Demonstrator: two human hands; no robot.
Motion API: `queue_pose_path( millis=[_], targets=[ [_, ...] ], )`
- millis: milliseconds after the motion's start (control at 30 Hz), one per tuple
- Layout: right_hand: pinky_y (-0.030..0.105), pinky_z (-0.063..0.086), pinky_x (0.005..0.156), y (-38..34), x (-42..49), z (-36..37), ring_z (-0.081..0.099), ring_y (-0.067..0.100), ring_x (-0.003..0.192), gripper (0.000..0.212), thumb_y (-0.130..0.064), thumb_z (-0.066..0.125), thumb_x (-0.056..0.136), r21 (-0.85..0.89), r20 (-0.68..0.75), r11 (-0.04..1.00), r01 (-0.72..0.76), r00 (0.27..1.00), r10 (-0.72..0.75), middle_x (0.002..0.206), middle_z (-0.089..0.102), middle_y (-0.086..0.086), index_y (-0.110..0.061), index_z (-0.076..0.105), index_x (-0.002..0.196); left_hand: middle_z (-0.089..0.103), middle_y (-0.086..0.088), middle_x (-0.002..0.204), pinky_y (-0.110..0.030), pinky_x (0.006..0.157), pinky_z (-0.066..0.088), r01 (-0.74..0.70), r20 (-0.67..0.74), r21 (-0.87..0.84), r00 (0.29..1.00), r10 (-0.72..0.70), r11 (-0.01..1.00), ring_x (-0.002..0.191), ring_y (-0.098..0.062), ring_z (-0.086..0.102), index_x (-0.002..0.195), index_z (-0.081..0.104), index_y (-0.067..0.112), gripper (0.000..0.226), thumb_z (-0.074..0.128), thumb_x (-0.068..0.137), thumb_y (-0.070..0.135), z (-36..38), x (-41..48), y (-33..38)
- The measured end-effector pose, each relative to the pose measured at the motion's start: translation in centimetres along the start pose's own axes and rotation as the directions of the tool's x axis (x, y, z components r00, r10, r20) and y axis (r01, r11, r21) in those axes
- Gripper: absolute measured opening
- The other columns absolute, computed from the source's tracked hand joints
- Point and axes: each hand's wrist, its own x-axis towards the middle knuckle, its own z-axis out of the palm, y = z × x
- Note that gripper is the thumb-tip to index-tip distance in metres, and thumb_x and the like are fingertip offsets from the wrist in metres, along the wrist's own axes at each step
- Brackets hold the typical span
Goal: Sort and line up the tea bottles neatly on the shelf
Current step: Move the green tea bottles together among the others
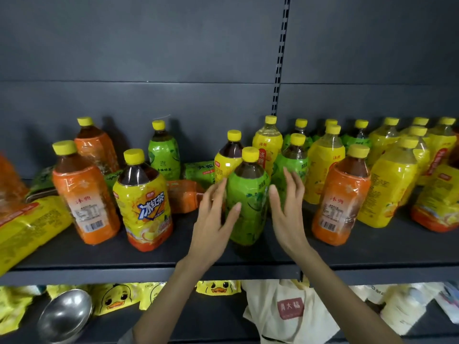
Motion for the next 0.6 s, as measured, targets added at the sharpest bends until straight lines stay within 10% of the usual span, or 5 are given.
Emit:
queue_pose_path(
  millis=[267,600],
  targets=[
    [0.004,0.024,0.094,-0.1,-1.0,3.2,0.019,0.002,0.132,0.1,-0.035,0.074,0.078,-0.11,0.116,0.985,0.133,0.986,-0.12,0.15,0.011,0.001,-0.049,-0.001,0.143,0.021,-0.024,0.145,-0.039,0.112,0.013,0.19,-0.505,0.429,0.861,0.06,0.883,0.136,-0.035,0.018,0.142,0.024,0.006,0.082,0.074,0.079,0.015,-6.2,-1.6,-5.8],
    [0.037,0.033,0.108,0.8,0.0,2.8,0.019,0.026,0.141,0.101,-0.03,0.074,0.079,-0.215,0.013,0.973,0.082,0.997,-0.081,0.152,0.008,0.013,-0.043,0.0,0.146,0.025,-0.011,0.148,-0.039,0.109,0.031,0.245,-0.285,0.093,0.935,-0.21,0.965,0.135,-0.019,0.027,0.148,0.013,0.018,0.1,0.078,0.073,0.027,-10.5,-0.7,-8.5]
  ],
)
